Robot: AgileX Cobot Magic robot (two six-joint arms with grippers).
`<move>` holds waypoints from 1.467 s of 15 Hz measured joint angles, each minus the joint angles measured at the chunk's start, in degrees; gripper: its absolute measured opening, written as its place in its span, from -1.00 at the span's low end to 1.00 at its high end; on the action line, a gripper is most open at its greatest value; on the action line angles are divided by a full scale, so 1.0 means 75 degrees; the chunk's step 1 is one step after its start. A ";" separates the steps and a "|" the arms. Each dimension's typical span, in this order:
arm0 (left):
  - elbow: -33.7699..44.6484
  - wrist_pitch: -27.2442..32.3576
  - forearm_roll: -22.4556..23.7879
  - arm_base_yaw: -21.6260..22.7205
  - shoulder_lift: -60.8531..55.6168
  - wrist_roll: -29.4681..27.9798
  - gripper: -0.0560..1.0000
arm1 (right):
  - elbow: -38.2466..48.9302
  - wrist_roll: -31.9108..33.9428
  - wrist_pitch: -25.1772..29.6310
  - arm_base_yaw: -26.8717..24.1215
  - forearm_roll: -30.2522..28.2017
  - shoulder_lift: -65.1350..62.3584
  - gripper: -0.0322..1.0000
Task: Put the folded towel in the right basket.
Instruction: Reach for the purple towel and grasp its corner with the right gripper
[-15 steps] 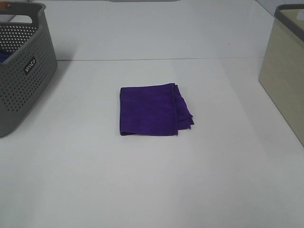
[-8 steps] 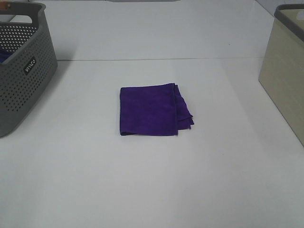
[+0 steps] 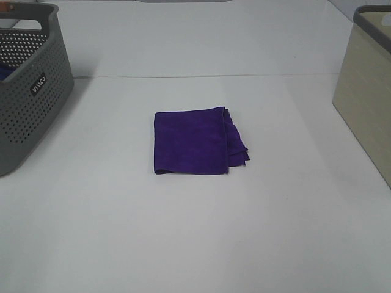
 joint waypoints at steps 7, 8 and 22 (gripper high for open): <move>0.0000 0.0000 0.0000 0.0000 0.0000 0.0000 0.98 | 0.0000 0.0000 0.0000 0.0000 0.0008 0.0000 0.97; 0.0000 0.0000 0.0000 0.0000 0.0000 0.0000 0.98 | 0.0000 0.0000 0.0000 0.0000 0.0008 0.0000 0.97; 0.0000 0.0000 0.0000 0.0000 0.0000 0.0000 0.98 | -0.5516 -0.0061 0.0825 0.0000 0.1337 0.7716 0.97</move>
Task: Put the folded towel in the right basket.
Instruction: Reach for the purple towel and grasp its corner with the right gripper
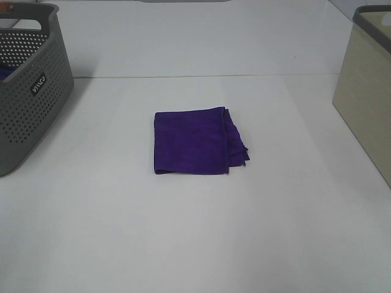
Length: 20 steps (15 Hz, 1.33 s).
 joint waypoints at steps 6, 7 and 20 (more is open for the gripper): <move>0.0000 0.0000 0.0000 0.0000 0.0000 0.0000 0.98 | -0.0069 -0.0856 -0.0038 0.0000 0.2299 0.2552 0.93; 0.0000 0.0000 0.0000 0.0000 0.0000 0.0000 0.98 | -0.0069 -0.0879 -0.0328 0.0000 0.2513 0.2941 0.91; 0.0000 0.0000 0.0000 0.0000 0.0000 0.0000 0.98 | -0.3331 -0.1016 -0.2277 0.1322 0.2422 0.8740 0.89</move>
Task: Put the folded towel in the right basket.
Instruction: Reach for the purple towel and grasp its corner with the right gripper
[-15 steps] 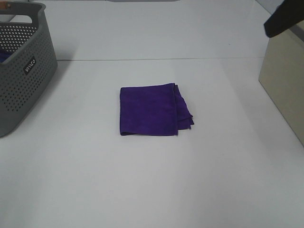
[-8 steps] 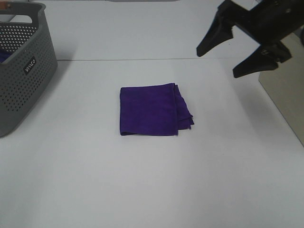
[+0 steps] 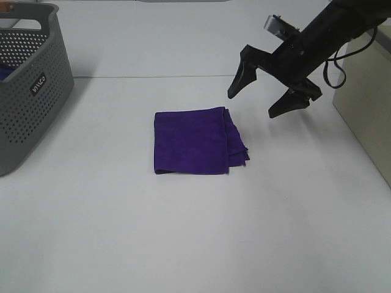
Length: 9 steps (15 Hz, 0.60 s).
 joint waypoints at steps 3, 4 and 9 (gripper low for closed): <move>0.0000 0.0000 0.0000 0.0000 0.0000 0.0000 0.98 | -0.0107 0.0000 -0.0229 0.0000 -0.0107 0.0558 0.89; 0.0000 0.0000 0.0000 0.0000 0.0000 0.0000 0.98 | -0.0107 0.0000 -0.0267 0.0000 -0.0099 0.0695 0.89; 0.0000 0.0000 0.0000 0.0000 0.0000 0.0000 0.98 | -0.0122 0.0000 -0.0626 0.0000 -0.0008 0.1047 0.89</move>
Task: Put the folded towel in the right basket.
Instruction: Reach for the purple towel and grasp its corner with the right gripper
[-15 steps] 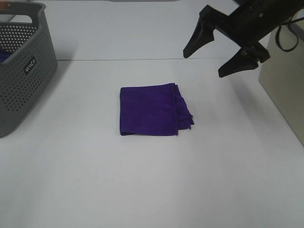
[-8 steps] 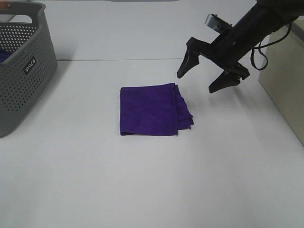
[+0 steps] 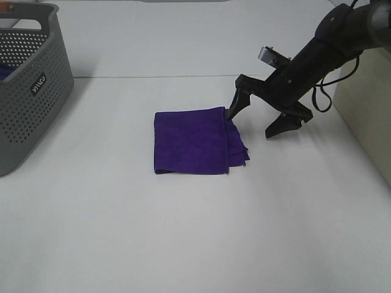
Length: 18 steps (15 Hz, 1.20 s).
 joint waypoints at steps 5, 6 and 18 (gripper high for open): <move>0.0000 0.0000 0.0000 0.0000 0.0000 0.0000 0.98 | -0.0023 -0.0008 0.0008 0.0000 0.0260 0.0252 0.87; 0.0000 0.0000 0.0000 0.0000 0.0000 0.0000 0.98 | -0.0023 -0.0008 0.0008 0.0023 0.0260 0.0252 0.87; 0.0000 0.0000 0.0000 0.0000 0.0000 0.0000 0.98 | -0.0267 0.0405 -0.1421 0.1719 0.2032 0.1283 -0.43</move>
